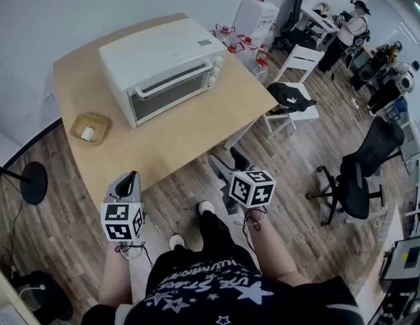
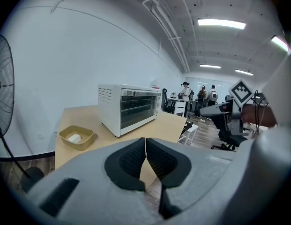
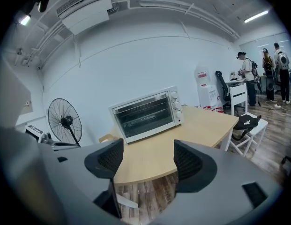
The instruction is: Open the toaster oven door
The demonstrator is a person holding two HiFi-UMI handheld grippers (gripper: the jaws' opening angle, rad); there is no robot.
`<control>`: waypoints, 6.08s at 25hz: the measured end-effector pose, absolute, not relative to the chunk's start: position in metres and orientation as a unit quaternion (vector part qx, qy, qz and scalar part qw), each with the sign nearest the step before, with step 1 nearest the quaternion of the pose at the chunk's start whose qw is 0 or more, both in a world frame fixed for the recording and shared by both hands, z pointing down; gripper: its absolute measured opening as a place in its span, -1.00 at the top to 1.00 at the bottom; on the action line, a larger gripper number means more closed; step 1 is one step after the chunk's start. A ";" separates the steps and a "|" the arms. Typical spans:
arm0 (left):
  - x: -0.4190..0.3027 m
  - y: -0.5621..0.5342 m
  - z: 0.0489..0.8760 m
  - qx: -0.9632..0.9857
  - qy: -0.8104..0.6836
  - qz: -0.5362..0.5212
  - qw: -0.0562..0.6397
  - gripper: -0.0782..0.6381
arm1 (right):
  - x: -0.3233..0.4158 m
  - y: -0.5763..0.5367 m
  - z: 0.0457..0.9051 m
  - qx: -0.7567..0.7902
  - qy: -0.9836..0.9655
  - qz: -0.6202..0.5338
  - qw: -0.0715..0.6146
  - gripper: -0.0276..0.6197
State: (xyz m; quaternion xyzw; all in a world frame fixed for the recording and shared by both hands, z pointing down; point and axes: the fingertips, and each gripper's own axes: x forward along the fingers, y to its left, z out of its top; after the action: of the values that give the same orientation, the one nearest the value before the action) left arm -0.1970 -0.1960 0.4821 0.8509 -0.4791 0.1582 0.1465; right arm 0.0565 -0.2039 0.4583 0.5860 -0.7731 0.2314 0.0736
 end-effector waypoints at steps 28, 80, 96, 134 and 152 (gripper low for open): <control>-0.165 -0.349 0.438 0.725 -0.664 0.135 0.125 0.72 | 0.089 -0.497 0.387 0.454 -0.870 0.188 0.042 0.16; -0.162 -0.271 0.498 0.757 -0.602 0.184 0.175 0.72 | 0.143 -0.396 0.491 0.561 -0.782 0.204 0.179 0.64; -0.147 -0.251 0.530 0.760 -0.578 0.215 0.206 0.72 | 0.157 -0.365 0.557 0.567 -0.769 0.214 0.204 0.64; -0.123 -0.249 0.558 0.768 -0.545 0.243 0.233 0.72 | 0.181 -0.327 0.627 0.582 -0.751 0.177 0.257 0.74; -0.176 -0.150 0.527 0.842 -0.469 0.200 0.178 0.72 | 0.097 -0.197 0.500 0.653 -0.737 0.126 0.119 0.91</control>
State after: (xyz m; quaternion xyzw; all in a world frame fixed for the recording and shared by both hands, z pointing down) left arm -0.1757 -0.1503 0.5267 0.8419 -0.4685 0.2001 0.1779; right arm 0.0971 -0.1974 0.4996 0.6532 -0.7372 0.1257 0.1189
